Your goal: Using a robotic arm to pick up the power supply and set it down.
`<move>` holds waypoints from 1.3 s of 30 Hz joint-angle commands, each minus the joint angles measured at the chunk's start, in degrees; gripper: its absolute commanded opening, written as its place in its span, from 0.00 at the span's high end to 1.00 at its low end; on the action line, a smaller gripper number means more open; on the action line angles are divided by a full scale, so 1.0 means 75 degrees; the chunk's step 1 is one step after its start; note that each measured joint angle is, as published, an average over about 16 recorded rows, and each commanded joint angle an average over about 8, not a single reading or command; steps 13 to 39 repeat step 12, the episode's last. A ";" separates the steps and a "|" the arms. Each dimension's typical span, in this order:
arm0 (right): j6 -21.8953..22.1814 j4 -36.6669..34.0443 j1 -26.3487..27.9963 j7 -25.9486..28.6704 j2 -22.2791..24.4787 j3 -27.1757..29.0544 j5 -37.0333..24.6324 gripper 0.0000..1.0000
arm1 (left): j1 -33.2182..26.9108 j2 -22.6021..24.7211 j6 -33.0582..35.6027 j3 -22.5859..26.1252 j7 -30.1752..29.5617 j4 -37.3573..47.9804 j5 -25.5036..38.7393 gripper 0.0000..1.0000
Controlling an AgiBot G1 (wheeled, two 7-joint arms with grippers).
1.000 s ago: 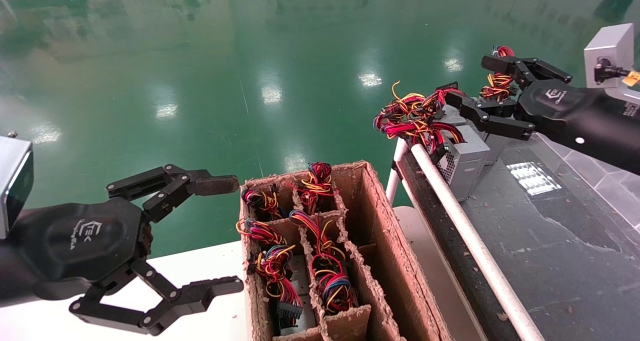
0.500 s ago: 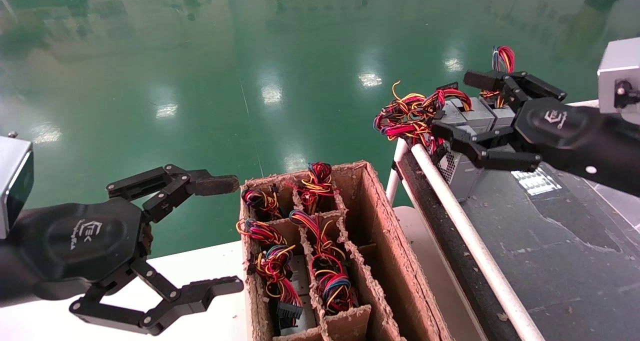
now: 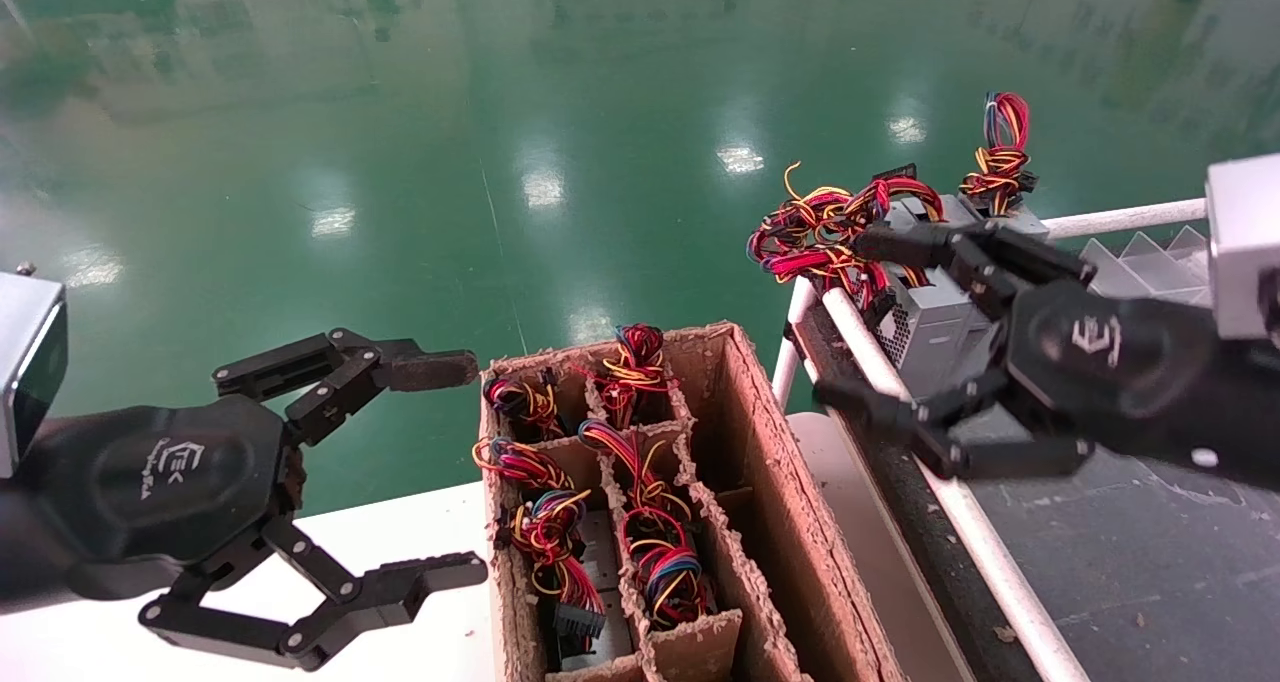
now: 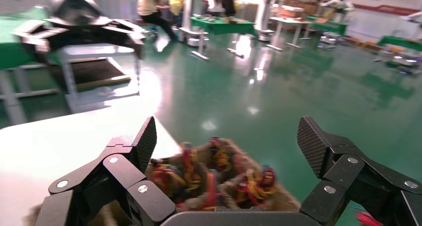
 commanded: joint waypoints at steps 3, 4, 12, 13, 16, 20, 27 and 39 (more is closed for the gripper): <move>-0.0079 0.0652 -0.0308 0.0317 0.0160 0.0033 0.0167 0.00 | 0.0000 0.0000 0.0000 0.0000 0.0000 0.0000 0.0000 0.00; -0.0100 0.0818 -0.0386 0.0398 0.0201 0.0041 0.0209 0.00 | 0.0000 0.0000 0.0000 0.0000 0.0000 0.0000 0.0000 0.00; -0.0220 0.1808 -0.0854 0.0879 0.0445 0.0091 0.0462 0.00 | 0.0000 0.0000 0.0000 0.0000 0.0000 0.0000 0.0000 0.00; -0.0220 0.1808 -0.0854 0.0879 0.0445 0.0091 0.0462 0.00 | 0.0000 0.0000 0.0000 0.0000 0.0000 0.0000 0.0000 0.00; -0.0220 0.1808 -0.0854 0.0879 0.0445 0.0091 0.0462 0.00 | 0.0000 0.0000 0.0000 0.0000 0.0000 0.0000 0.0000 0.00; -0.0220 0.1808 -0.0854 0.0879 0.0445 0.0091 0.0462 0.00 | 0.0000 0.0000 0.0000 0.0000 0.0000 0.0000 0.0000 0.00; -0.0220 0.1808 -0.0854 0.0879 0.0445 0.0091 0.0462 0.00 | 0.0000 0.0000 0.0000 0.0000 0.0000 0.0000 0.0000 0.00; -0.0220 0.1808 -0.0854 0.0879 0.0445 0.0091 0.0462 0.00 | 0.0000 0.0000 0.0000 0.0000 0.0000 0.0000 0.0000 0.00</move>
